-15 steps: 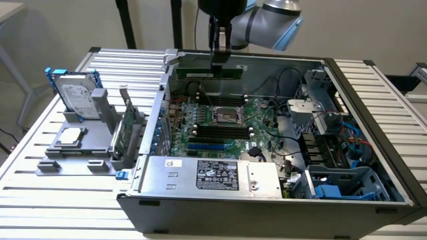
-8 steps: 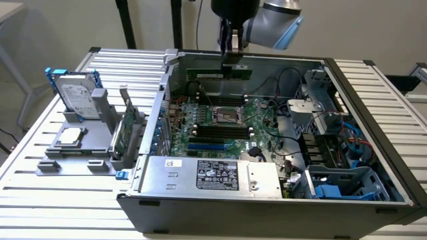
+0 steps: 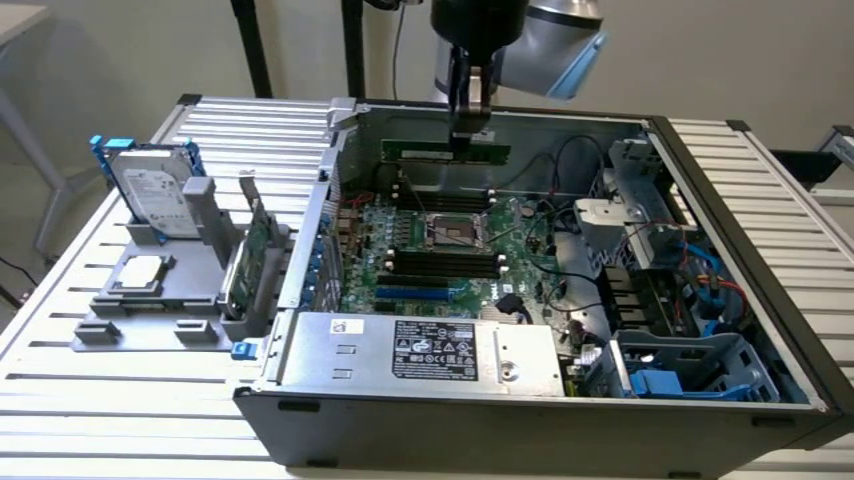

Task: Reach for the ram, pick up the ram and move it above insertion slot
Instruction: 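Pick up the ram and move it above insertion slot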

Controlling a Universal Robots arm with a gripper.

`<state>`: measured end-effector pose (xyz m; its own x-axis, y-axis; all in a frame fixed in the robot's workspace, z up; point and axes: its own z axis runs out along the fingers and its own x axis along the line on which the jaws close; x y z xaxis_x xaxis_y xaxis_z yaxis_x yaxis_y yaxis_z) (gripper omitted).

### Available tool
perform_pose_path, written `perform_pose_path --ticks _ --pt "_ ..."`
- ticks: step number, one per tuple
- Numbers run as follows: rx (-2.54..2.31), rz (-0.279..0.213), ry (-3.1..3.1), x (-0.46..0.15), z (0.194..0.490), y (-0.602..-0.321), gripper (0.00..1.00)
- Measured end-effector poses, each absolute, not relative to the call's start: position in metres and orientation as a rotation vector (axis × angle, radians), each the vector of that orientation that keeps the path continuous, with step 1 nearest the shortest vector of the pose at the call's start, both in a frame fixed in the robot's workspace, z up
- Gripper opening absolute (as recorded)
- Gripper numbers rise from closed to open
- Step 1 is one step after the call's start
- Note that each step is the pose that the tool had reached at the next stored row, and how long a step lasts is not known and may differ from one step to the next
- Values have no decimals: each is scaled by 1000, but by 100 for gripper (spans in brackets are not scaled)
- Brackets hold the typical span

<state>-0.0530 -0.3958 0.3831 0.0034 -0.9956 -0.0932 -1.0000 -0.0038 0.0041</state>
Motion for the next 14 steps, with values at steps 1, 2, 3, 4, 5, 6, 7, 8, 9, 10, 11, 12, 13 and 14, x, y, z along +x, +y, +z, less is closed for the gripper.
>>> perform_pose_path --ticks 1,2,3,4,5,6,7,8,9,10,11,12,13,14 --pt "-2174 106 2177 -53 382 -395 13" --pt "-2170 106 2180 -52 381 -394 13" --pt "-2168 106 2182 -52 381 -392 13" --pt "-2166 106 2184 -52 380 -391 13" --pt "-2164 106 2186 -52 379 -389 13" --pt "-2162 105 2189 -51 379 -388 13" --pt "-2159 105 2191 -51 379 -387 13" --pt "-2157 105 2193 -51 379 -387 13" --pt "-2157 105 2193 -51 379 -387 13" --pt "-2157 105 2193 -51 379 -387 13" --pt "-2157 105 2193 -51 379 -387 13" --pt "-2157 105 2193 -51 379 -387 13" --pt "-2157 105 2193 -51 379 -387 13" --pt "-2157 105 2193 -51 379 -387 13"
